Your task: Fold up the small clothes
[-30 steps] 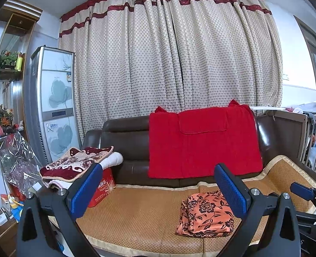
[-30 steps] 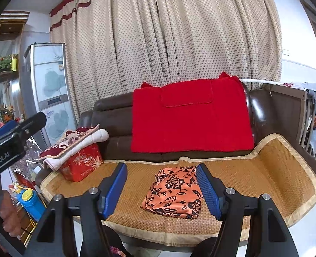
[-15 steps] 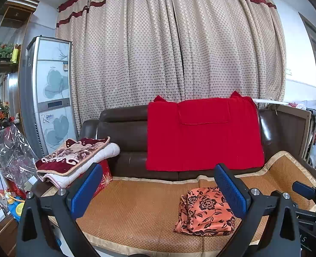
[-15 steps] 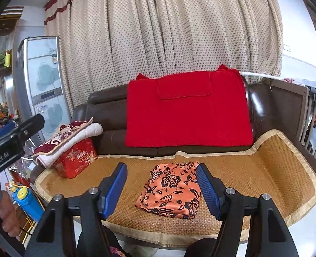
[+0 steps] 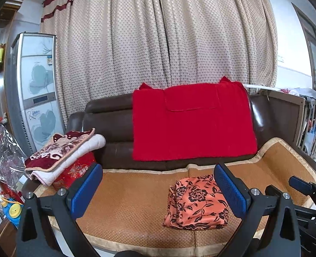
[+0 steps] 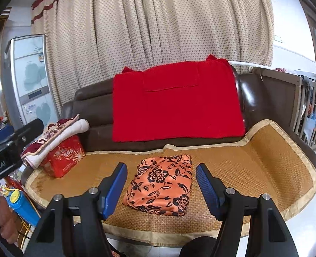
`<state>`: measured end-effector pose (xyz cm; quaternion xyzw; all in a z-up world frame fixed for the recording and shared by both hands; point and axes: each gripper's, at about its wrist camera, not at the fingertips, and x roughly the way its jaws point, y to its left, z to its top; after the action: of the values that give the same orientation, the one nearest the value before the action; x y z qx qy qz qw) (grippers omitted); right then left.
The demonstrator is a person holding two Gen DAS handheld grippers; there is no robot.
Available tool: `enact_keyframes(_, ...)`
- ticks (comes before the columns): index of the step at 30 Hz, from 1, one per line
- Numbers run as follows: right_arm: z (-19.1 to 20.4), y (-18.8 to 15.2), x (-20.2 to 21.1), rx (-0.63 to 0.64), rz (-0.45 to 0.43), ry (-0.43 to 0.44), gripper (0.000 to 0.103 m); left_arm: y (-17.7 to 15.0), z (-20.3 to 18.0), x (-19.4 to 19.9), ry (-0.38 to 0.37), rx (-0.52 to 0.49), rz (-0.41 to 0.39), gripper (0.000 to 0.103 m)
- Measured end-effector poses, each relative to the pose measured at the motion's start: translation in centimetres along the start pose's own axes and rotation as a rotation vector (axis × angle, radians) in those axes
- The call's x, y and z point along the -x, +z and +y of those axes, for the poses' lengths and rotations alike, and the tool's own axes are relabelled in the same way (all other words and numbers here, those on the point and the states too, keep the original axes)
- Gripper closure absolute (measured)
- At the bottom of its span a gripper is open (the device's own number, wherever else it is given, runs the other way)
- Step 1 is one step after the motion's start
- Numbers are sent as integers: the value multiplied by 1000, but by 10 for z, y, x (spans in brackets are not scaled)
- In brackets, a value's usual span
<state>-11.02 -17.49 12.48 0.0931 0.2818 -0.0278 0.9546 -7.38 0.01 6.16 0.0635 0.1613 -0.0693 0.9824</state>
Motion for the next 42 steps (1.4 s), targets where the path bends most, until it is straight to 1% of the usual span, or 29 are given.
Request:
enact_keyframes(9,-17,4,-20,-15,15,-10,32,-2,-19,-21,-21,-15,28,0)
enact_keyframes(21,-13,-6,-47,-10,69,-18,32,-21,-29,-49,-33,-32,109,0)
enact_keyframes(33,-15,-8,-55,-21,86,-36,32,-31,-35,-61,-50,-44,150,0)
enact_keyframes(42,-17,-10,-63,-33,104,-42,32,-33,-36,-73,-49,-45,172,0)
